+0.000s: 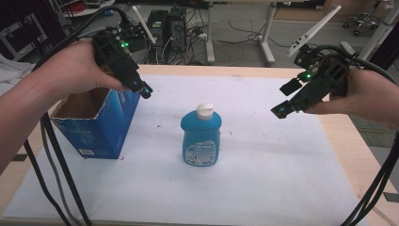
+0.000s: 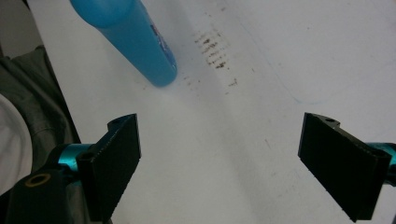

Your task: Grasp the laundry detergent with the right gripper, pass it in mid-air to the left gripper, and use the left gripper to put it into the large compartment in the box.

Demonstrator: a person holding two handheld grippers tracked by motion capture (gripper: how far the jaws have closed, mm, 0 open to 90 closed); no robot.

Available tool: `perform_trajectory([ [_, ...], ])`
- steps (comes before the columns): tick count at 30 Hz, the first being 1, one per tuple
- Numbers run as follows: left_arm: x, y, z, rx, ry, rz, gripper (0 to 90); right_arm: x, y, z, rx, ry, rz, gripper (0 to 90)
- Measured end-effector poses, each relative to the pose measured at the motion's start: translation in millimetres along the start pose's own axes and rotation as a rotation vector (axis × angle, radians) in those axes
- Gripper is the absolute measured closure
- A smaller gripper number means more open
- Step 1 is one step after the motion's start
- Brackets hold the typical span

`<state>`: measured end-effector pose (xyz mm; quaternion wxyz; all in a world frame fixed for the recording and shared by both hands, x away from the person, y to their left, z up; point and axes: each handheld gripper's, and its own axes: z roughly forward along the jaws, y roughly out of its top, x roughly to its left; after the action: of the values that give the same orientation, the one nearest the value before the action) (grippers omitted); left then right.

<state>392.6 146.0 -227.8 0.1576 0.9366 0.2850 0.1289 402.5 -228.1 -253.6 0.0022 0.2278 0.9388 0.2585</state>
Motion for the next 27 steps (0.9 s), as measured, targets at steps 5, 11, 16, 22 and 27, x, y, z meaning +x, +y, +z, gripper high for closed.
perform_trajectory([
  [5,-1.0,0.7,-1.9,-0.005,0.000,0.010,19.9,2.1,6.3,7.6,-0.008,0.036,-0.065,12.6],
  [11,-1.6,0.9,-3.5,-0.004,-0.003,0.017,19.8,9.5,17.1,17.9,-0.027,0.071,-0.144,12.6],
  [16,-1.9,0.2,-4.0,-0.004,-0.003,0.016,19.9,13.5,24.7,28.0,-0.029,0.079,-0.167,12.6],
  [22,-2.2,0.2,-4.4,-0.004,-0.006,0.016,19.9,21.6,31.7,45.9,-0.025,0.114,-0.190,12.6],
  [27,-2.6,0.8,-4.4,-0.004,-0.007,0.016,19.9,26.8,35.6,61.0,-0.025,0.137,-0.198,12.6],
])
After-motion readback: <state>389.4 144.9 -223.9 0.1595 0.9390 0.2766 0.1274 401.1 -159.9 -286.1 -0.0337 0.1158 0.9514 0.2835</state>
